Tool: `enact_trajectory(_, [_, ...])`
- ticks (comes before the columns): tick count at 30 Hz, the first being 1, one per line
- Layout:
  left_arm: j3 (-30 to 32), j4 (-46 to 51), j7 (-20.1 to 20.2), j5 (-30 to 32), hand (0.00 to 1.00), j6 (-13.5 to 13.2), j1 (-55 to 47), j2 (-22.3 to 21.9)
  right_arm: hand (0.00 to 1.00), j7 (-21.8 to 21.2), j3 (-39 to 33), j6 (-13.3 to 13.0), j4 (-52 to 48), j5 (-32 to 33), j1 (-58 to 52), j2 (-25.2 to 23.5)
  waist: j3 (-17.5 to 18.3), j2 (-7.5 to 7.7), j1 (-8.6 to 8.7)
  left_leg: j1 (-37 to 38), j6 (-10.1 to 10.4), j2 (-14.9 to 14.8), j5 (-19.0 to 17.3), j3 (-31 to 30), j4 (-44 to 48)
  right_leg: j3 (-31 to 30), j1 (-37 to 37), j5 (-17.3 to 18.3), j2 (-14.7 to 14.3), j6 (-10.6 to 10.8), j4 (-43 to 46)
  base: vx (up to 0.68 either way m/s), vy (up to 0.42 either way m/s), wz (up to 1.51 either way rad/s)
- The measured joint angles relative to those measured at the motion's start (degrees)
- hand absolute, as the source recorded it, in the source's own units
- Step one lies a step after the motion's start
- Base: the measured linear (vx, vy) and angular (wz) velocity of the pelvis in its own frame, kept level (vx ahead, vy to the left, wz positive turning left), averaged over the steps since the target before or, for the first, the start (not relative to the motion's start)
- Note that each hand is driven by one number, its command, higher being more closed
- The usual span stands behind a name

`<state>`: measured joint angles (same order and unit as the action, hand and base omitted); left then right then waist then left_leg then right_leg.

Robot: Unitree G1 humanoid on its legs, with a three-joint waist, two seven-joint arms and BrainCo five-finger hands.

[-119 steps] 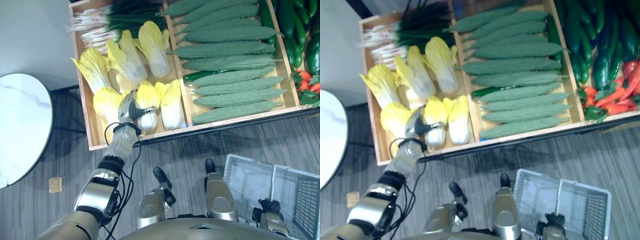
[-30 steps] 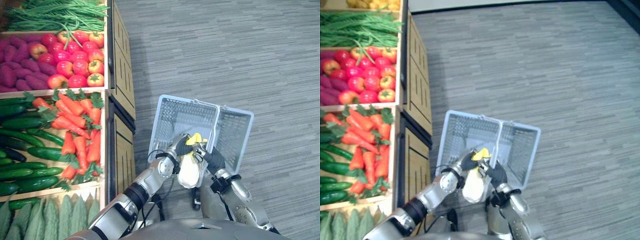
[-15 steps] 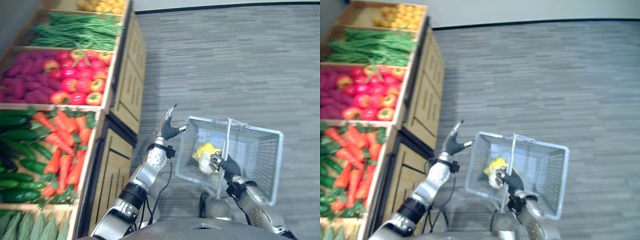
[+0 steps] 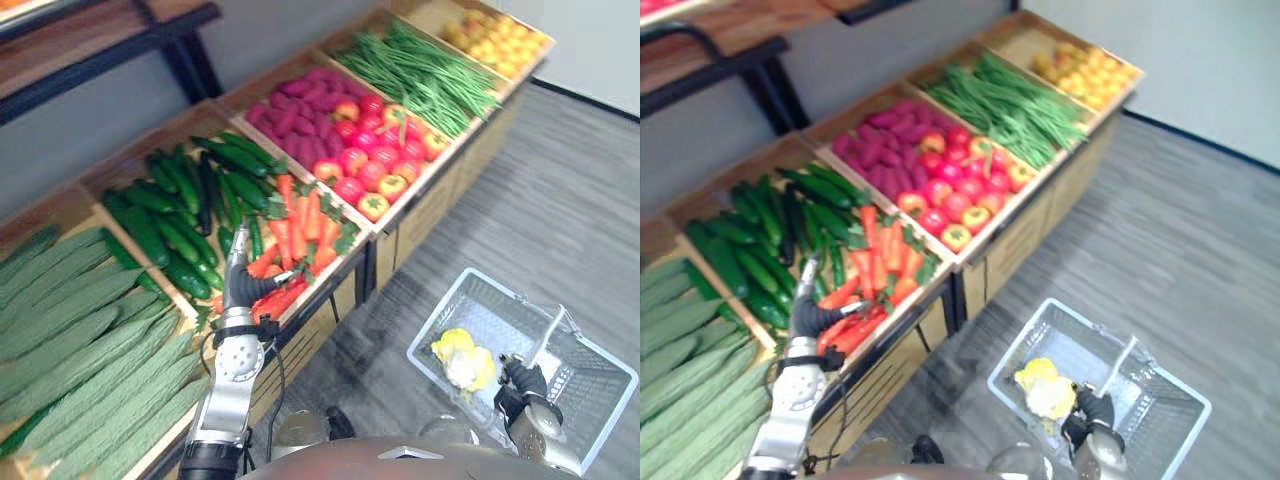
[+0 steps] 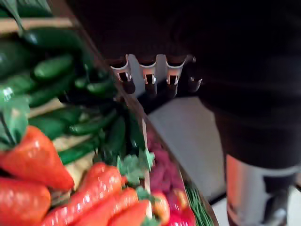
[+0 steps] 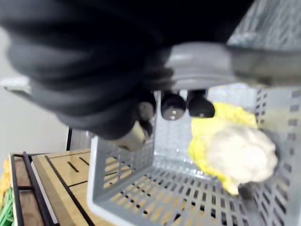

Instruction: Pick vegetable in the basket

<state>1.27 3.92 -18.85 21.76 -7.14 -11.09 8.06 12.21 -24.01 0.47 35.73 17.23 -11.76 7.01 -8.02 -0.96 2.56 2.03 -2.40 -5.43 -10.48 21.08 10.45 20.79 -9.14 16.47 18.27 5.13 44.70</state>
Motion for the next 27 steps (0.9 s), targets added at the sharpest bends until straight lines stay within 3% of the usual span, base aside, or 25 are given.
enact_trajectory(1, [-0.03,-0.05,-0.01,0.25,0.0,0.0,0.17,0.57,1.0,0.47,-0.79,-0.09,0.91,-0.09,0.05,-0.02,0.08,-0.02,0.08,0.15,0.55,-0.31,0.34,-1.55,-0.5,-2.14,-0.83,-0.02,-0.76,0.02,-3.55,0.25,-0.459,1.79])
enact_trajectory(2, [-0.14,-1.12,-0.22,0.31,0.0,-0.01,1.7,2.61,1.0,1.47,-2.71,-0.25,2.86,-0.57,0.12,-0.1,0.18,0.09,0.27,-0.17,3.05,-1.31,1.46,-6.21,-1.57,-9.71,-1.46,-1.68,-3.64,1.43,-15.41,0.16,-0.324,1.38])
enact_trajectory(3, [-0.1,-1.65,-0.25,0.39,0.0,-0.01,2.62,3.63,1.0,1.71,-2.97,-0.41,3.39,-0.57,0.12,-0.11,0.33,0.6,0.21,-0.27,4.07,-1.38,1.65,-7.77,-2.1,-13.19,-1.37,-3.41,-4.35,1.38,-20.59,0.21,-0.549,1.79])
enact_trajectory(4, [-0.07,-2.68,-0.3,1.21,0.0,0.0,4.64,7.62,1.0,2.07,-3.24,-0.96,5.68,-0.59,-0.63,-0.62,0.94,4.53,0.15,-0.05,7.1,0.06,2.21,-10.97,-3.2,-20.41,-0.79,-11.97,-3.4,2.21,-30.13,0.13,-0.423,1.25])
enact_trajectory(5, [-0.25,-4.29,-0.5,2.89,0.0,0.33,5.56,7.54,1.0,2.23,-3.92,-0.91,7.03,-0.69,-0.13,-0.12,0.77,3.96,0.32,0.42,8.51,-0.62,2.53,-12.52,-3.7,-19.38,-0.31,-11.42,-3.86,3.28,-29.24,0.22,-0.603,1.15])
enact_trajectory(6, [-1.3,-5.58,-0.1,4.74,0.0,0.85,5.84,6.78,1.0,2.66,-5.15,-0.98,7.95,-0.78,0.26,0.6,1.7,1.46,-0.01,0.68,9.72,-2.65,4.27,-11.87,-5.25,-17.35,0.07,-10.87,-6.01,2.17,-29.52,0.24,-0.419,0.52])
enact_trajectory(8, [-1.75,-5.82,0.31,6.17,0.0,-0.07,7.19,6.29,1.0,2.54,-5.37,-0.9,8.07,-1.54,1.5,2.06,1.58,-1.51,-0.65,1.89,10.17,-4.88,6.17,-9.88,-8.14,-15.66,-0.04,-10.05,-8.71,0.75,-28.62,0.23,-0.327,0.2])
enact_trajectory(10, [-1.74,-8.28,0.84,6.57,0.0,-0.44,9.67,6.34,1.0,1.74,-4.79,-0.82,8.77,-2.94,3.67,1.96,1.52,-2.56,-0.36,3.26,10.23,-6.66,8.76,-7.92,-10.82,-15.34,0.28,-9.98,-10.95,0.28,-28.79,0.15,-0.236,-0.04])
enact_trajectory(14, [-1.81,-14.16,2.02,7.78,0.0,-0.45,12.12,6.95,1.0,0.67,-4.71,-0.76,9.1,-3.63,4.91,1.92,1.48,-2.49,0.15,4.92,9.88,-7.18,9.5,-5.66,-12.24,-16.21,1.57,-10.48,-12.21,-0.77,-30.83,0.07,-0.072,-0.21])
enact_trajectory(18, [-2.97,-24.8,3.54,12.16,0.0,0.8,15.71,12.64,1.0,0.03,-4.07,-0.76,8.96,-5.02,5.06,1.21,0.93,-2.17,1.36,2.99,10.58,-6.08,7.88,-4.16,-12.23,-17.44,1.51,-14.43,-11.9,0.63,-36.71,-0.04,0.073,-0.13])
enact_trajectory(22, [-4.29,-28.81,4.77,16.09,0.0,1.87,16.78,16.19,1.0,-0.57,-3.36,-0.77,6.52,-5.17,5.03,-1.09,-1.14,-0.87,1.63,1.31,10.34,-4.69,7.79,-2.66,-11.79,-18.59,1.38,-17.98,-10.76,1.38,-41.89,-0.05,0.065,-0.14])
enact_trajectory(27, [-5.84,-30.22,5.15,17.24,0.0,1.82,18.21,16.1,1.0,-0.58,-2.35,-0.79,4.35,-6.21,5.46,-1.36,-2.63,-2.62,2.52,-1.02,10.0,-3.55,7.58,-0.37,-11.27,-20.99,-1.92,-19.85,-10.06,2.06,-42.99,0.0,0.036,-0.26])
